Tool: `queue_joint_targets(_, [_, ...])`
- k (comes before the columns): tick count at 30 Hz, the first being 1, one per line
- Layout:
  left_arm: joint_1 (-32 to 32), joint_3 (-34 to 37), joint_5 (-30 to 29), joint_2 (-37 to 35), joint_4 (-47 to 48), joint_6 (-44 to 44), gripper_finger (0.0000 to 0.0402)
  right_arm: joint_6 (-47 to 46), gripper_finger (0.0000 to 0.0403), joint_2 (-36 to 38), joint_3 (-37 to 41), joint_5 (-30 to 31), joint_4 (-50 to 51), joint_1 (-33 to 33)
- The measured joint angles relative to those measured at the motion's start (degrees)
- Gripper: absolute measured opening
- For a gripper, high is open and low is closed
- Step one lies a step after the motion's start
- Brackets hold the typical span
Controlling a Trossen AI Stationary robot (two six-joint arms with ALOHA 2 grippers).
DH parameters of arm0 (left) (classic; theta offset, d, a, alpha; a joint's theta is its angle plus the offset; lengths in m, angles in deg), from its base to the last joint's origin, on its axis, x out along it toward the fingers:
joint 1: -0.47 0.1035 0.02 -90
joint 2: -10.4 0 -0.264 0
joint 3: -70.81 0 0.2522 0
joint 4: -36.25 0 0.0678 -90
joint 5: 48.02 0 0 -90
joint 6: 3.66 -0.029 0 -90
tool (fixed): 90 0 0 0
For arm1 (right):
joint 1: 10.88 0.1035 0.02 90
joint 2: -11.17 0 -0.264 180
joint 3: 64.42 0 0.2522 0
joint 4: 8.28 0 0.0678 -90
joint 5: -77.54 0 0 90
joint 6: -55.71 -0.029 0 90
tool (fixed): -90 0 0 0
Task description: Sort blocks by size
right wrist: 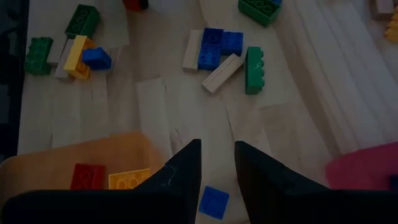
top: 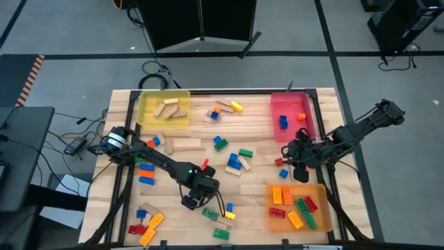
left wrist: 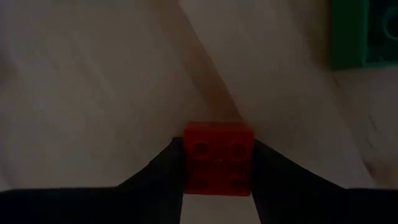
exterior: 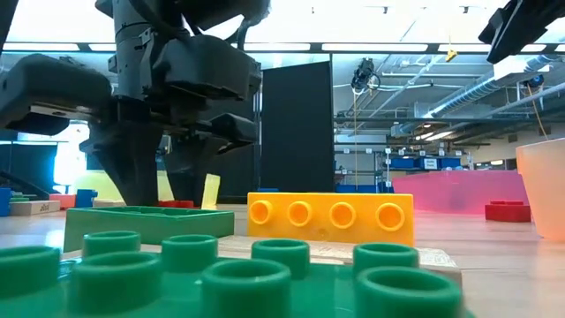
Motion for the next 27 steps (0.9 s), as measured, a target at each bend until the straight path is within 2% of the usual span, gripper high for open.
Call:
queue_joint_targets(5, [1.26,-1.84,-2.98,-1.12,-0.41,2.45,0.0145,0.00,0.0111,0.00,0.00,0.00,0.00,0.00])
queue_joint_targets(15, [8.02,-3.00,-13.18,-13.35,-7.17,1.83,0.0145,-1.92,0.0111,-0.02,0.00,1.83,-1.40,0.00])
queue_joint_targets(20, [13.07,-3.00,-15.97,-19.84,-14.37,-2.08,0.0145,-7.07,0.0111,-0.11,0.00,9.66,-3.31,-0.07])
queue_joint_targets(27, [19.62,-3.00,-17.79,-23.54,-32.46,-13.56,0.0145,-14.17,0.0111,-0.71,0.00,20.73,-6.79,-2.14])
